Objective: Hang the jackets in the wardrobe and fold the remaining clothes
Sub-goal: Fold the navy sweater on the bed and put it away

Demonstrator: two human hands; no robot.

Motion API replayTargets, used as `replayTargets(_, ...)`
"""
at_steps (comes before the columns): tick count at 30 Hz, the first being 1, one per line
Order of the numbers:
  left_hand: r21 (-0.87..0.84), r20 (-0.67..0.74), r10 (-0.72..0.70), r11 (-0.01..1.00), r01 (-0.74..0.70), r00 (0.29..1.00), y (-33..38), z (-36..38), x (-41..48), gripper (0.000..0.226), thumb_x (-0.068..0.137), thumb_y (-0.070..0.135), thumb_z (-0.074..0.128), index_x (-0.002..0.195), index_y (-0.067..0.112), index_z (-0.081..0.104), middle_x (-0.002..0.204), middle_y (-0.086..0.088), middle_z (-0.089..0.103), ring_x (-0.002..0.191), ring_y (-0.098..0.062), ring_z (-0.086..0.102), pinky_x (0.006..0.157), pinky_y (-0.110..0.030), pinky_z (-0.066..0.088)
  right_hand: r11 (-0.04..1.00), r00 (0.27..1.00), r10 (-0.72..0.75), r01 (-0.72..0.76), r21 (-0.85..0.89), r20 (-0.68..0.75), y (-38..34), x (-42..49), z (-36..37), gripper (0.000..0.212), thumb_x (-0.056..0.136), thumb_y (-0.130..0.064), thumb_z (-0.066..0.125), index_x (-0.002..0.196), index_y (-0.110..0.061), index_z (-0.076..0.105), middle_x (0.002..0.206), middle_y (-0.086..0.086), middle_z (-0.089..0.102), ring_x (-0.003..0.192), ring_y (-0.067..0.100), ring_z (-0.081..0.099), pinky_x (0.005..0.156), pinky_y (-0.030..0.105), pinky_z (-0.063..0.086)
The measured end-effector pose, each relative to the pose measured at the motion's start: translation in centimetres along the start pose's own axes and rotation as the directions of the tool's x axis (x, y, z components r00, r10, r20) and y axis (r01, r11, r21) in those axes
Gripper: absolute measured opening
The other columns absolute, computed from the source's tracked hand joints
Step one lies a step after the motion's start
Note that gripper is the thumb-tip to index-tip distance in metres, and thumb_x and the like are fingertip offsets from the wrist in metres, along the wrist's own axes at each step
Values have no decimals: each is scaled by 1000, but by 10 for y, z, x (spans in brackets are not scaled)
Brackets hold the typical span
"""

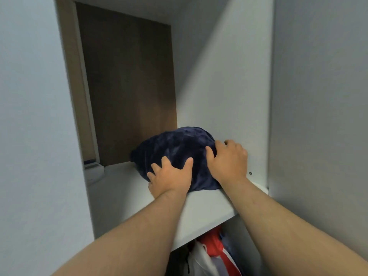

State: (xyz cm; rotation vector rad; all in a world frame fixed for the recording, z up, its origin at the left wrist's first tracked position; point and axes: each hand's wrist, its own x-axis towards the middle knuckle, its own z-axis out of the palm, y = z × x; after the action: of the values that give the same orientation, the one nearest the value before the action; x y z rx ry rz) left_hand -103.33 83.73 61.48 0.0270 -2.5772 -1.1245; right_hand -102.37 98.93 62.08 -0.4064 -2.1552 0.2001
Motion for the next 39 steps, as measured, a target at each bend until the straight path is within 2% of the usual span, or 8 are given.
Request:
replayTargets(1,4,11,-21,1000,21,1000,3,2,6,95,78,82,44,153,28,23,162,-10,19,147,-37,18,113,-53,30,997,995,71,-70,-6,73,-5,3,3,52,98,-57,29,124,-22,59,108,10,64,99,34,58,89,43,40)
replayTargets(3,-4,40,-70,998,71,997,6,4,19,95,77,80,49,153,29,21,162,-12,17,147,-38,16,112,-55,30,972,935,179,-216,88,307,-13,9,13,61,97,-62,21,146,-28,36,128,14,57,115,37,53,99,47,39)
replayTargets(5,-2,43,-92,996,92,995,5,9,33,95,77,79,49,153,29,21,162,-12,15,147,-39,15,113,-55,29,948,887,143,-251,196,440,-15,13,26,73,93,-70,22,155,-35,10,148,15,40,131,38,42,110,50,32)
replayTargets(8,-37,8,-84,996,85,996,1,20,52,90,81,78,43,154,28,23,163,-12,16,147,-39,15,117,-51,24,911,855,48,-250,328,517,-13,20,41,84,86,-77,33,155,-42,-2,160,8,22,141,34,31,116,48,25)
replayTargets(14,-139,-40,-132,982,125,990,-2,38,95,84,85,80,26,151,28,32,160,-10,26,145,-38,22,117,-49,24,853,832,-14,-279,441,554,-10,40,81,86,85,-77,37,154,-44,-1,161,5,19,145,31,27,117,49,26)
replayTargets(23,-116,-111,-176,980,163,978,-5,59,152,81,88,77,23,148,25,41,154,-11,37,139,-37,34,115,-49,29,817,839,-9,-307,488,544,-28,63,132,90,79,-79,37,153,-45,0,161,4,18,144,32,27,116,48,30)
replayTargets(32,-107,-191,-171,982,153,966,-6,69,170,77,90,73,24,145,24,45,151,-10,41,137,-35,39,111,-50,34,775,845,-54,-301,556,532,-33,78,161,86,84,-73,42,154,-42,3,158,3,24,142,27,32,115,46,33)
replayTargets(39,-30,-205,-161,987,158,965,-5,61,149,58,96,53,30,139,21,51,147,-8,45,131,-31,41,105,-46,36,775,877,-67,-254,578,475,-31,69,144,78,91,-64,46,155,-40,9,151,6,34,136,27,40,111,45,38)
